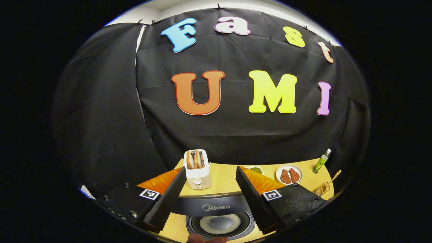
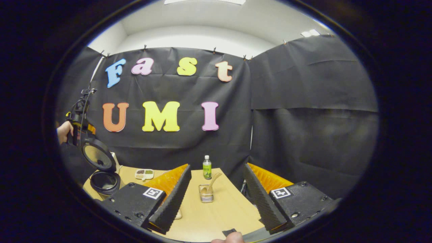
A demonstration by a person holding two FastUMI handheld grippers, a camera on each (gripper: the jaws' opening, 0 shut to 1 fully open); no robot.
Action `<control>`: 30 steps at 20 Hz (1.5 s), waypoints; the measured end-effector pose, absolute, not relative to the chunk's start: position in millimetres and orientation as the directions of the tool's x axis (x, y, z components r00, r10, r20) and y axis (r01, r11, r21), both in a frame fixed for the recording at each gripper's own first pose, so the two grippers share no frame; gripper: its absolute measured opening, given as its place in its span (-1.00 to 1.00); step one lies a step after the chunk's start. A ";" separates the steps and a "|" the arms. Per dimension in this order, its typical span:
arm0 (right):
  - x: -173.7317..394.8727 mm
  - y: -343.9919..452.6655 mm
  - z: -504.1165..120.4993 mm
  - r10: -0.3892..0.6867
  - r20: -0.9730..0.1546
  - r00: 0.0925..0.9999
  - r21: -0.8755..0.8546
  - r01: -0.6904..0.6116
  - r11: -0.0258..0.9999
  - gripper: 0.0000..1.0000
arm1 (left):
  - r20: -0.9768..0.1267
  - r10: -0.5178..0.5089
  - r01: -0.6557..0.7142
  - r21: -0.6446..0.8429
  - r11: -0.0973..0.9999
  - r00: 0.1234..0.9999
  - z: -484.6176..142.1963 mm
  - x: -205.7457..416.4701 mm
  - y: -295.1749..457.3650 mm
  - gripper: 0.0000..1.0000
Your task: Close the left gripper, press the button to open the rice cooker; take a wooden spoon from the chopstick holder with the right hand, scoop a spoonful of rice and pour it into the rice cooker, then put the wooden spoon back into the chopstick holder.
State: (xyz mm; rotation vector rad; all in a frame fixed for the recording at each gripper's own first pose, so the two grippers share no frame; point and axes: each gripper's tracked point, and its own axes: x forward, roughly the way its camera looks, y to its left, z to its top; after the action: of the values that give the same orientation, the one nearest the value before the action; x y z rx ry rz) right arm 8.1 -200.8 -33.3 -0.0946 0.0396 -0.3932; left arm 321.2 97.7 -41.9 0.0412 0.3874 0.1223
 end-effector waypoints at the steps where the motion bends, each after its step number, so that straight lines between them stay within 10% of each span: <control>1: 4.4 -200.0 -30.5 -0.387 -0.016 0.922 -0.100 0.383 0.918 1.00 | -0.391 0.125 -0.108 0.066 0.992 0.912 -47.2 319.9 96.8 0.90; 30: 30.0 -188.3 -33.1 -0.237 -0.053 0.970 -0.014 0.237 0.972 1.00 | -0.614 0.100 -0.139 -0.015 0.990 0.783 -233.4 154.7 56.5 0.96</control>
State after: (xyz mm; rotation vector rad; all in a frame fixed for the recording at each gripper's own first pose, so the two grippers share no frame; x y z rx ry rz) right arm 30.0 -188.3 -33.1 -0.0080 0.0541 -0.2392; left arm 154.7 56.5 -233.4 -0.0604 0.6589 0.1292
